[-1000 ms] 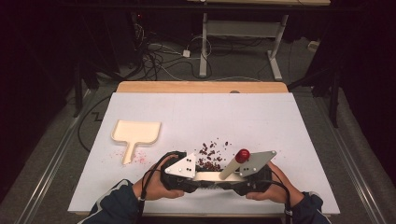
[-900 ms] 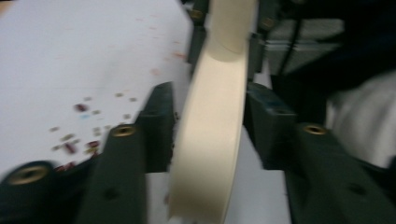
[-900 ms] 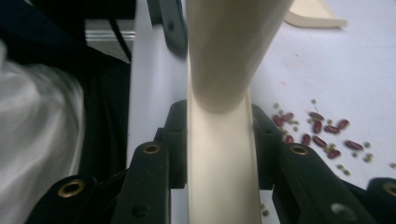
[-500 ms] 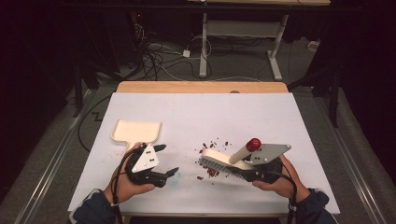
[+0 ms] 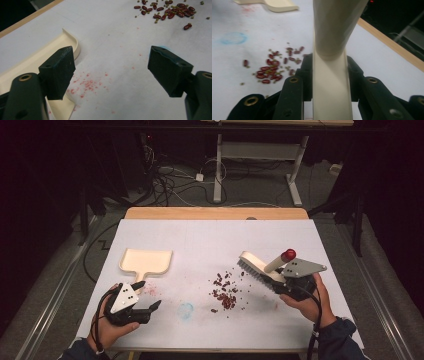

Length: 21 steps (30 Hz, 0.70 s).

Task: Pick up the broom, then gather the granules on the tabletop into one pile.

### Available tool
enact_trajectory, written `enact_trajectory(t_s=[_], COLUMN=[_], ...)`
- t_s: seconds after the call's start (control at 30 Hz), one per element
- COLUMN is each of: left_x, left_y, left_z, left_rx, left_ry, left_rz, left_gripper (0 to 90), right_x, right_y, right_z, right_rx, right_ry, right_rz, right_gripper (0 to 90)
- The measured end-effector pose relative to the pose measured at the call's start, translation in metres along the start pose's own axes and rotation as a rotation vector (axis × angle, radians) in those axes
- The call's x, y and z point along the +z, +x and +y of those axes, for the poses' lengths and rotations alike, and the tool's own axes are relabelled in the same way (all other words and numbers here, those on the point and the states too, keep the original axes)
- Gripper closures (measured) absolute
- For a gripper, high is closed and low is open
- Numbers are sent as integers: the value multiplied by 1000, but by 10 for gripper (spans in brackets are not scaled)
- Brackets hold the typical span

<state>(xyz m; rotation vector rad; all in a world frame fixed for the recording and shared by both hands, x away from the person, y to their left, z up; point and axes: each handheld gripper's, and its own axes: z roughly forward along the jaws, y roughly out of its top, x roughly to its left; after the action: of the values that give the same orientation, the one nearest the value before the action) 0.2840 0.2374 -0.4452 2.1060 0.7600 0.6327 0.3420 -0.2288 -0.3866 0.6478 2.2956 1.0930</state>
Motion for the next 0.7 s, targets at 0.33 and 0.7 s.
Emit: enact_trajectory(t_s=[0.33,0.7], left_x=[10,15], left_y=[-5,-7], left_z=[0,-1], left_rx=[45,44], left_ry=[32,55], left_rz=[-4,-9], left_gripper=[208,209], right_x=[27,88], right_y=[-23,-19], right_z=[-7,3], right_rx=[30,-23], right_ry=[81,179], right_rz=[-111,-193], right_gripper=[673,673])
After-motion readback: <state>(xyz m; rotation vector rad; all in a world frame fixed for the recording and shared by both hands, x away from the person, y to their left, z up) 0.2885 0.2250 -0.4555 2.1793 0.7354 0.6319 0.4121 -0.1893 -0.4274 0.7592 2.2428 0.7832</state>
